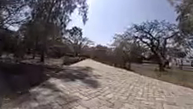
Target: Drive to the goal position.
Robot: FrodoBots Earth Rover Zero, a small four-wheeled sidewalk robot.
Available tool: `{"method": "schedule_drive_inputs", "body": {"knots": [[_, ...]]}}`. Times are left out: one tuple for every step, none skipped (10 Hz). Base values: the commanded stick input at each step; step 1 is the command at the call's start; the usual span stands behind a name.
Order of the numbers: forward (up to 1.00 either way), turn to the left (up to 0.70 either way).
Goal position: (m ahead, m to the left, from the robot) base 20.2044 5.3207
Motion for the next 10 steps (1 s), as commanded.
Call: {"method": "schedule_drive_inputs", "body": {"knots": [[1.0, 0.0], [1.0, 0.0], [1.0, 0.0], [1.0, 0.0], [1.0, 0.0], [1.0, 0.0], [1.0, 0.0], [1.0, 0.0], [1.0, 0.0], [1.0, 0.0]]}}
